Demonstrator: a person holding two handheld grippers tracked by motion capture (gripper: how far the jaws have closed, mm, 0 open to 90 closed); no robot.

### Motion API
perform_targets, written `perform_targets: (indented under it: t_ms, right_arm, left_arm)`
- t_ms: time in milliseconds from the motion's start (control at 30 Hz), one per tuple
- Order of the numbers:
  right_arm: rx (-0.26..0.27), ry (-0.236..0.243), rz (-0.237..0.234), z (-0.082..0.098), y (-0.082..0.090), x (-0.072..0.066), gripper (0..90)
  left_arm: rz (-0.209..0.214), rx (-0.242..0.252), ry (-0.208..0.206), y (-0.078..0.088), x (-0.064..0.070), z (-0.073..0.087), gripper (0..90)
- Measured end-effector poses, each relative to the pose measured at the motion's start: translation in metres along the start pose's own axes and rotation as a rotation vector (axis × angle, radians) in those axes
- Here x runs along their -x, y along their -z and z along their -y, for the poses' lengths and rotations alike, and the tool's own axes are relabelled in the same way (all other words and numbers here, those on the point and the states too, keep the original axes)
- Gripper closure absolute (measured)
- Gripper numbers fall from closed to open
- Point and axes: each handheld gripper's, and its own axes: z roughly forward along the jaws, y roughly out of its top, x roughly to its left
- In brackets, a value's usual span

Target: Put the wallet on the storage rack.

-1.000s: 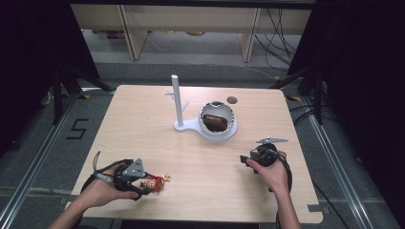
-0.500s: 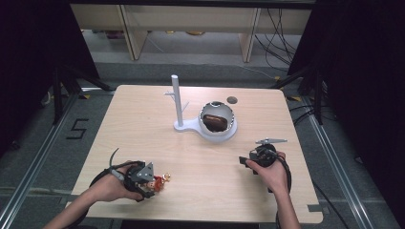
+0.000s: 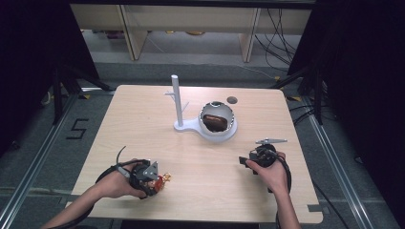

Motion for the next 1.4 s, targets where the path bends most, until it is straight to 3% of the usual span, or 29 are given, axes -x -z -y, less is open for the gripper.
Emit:
perform_targets:
  t_ms: [100,133,167,233,300,467,533,567,667,800,867,1000,1033,1067,1167,1200,1233,1400]
  right_arm:
    - [-0.003,-0.026,-0.001,0.001,0.000,-0.002,46.4]
    - [0.005,-0.003,0.006,0.001,-0.001,-0.001,46.3]
    - [0.025,-0.009,0.005,0.002,-0.002,-0.001,46.4]
    - [-0.002,-0.002,0.001,0.002,-0.002,0.000,46.4]
    - [0.003,-0.003,0.001,0.002,-0.002,0.000,46.4]
    - [0.005,-0.004,0.001,0.002,-0.002,0.000,46.4]
    - [0.006,-0.004,0.001,0.002,-0.002,0.000,46.4]
    - [0.005,-0.003,-0.001,0.002,-0.002,0.000,46.4]
    - [0.008,-0.006,-0.005,0.002,-0.003,0.000,46.4]
    - [-0.001,-0.005,-0.002,0.002,-0.002,-0.001,46.4]
    - [-0.001,-0.002,-0.007,0.002,-0.002,-0.001,46.4]
    - [-0.005,-0.017,-0.003,0.003,-0.001,-0.001,46.4]
    - [0.004,-0.004,0.002,0.003,-0.001,0.000,46.3]
    - [-0.017,-0.037,0.009,0.003,0.000,-0.001,46.4]
    - [-0.015,-0.031,0.017,0.003,0.000,-0.002,46.4]
    - [-0.010,-0.024,0.012,0.003,0.000,-0.001,46.4]
    - [-0.007,-0.025,0.008,0.003,0.000,-0.001,46.4]
    - [-0.008,-0.028,0.003,0.003,0.000,-0.001,46.4]
  left_arm:
    - [0.002,-0.006,0.005,0.001,-0.001,-0.001,56.2]
    - [0.002,-0.011,0.007,0.001,-0.001,-0.001,56.7]
    - [-0.001,-0.012,0.012,0.001,-0.001,-0.002,57.1]
    - [-0.005,-0.007,0.038,0.000,0.001,-0.002,57.5]
    - [-0.011,-0.002,0.030,0.001,0.003,-0.002,57.8]
    - [-0.040,0.079,0.088,0.005,0.005,0.001,58.0]
    - [-0.055,0.145,0.142,0.007,0.006,0.002,58.0]
    - [-0.065,0.144,0.125,0.011,0.005,0.003,58.0]
    - [-0.104,0.185,0.146,0.017,0.006,0.003,58.2]
    - [-0.083,0.172,0.154,0.021,0.007,0.002,58.2]
    - [-0.096,0.171,0.149,0.023,0.007,0.001,58.2]
    - [-0.121,0.218,0.166,0.031,0.002,0.000,58.2]
    - [-0.126,0.237,0.184,0.032,0.002,-0.001,58.2]
    - [-0.133,0.264,0.204,0.034,0.001,-0.001,58.2]
    - [-0.148,0.338,0.254,0.037,0.000,0.000,58.2]
    - [-0.150,0.375,0.300,0.039,0.001,0.000,58.2]
    - [-0.149,0.390,0.305,0.041,0.000,0.000,58.2]
    - [-0.132,0.510,0.428,0.051,-0.005,0.001,58.2]
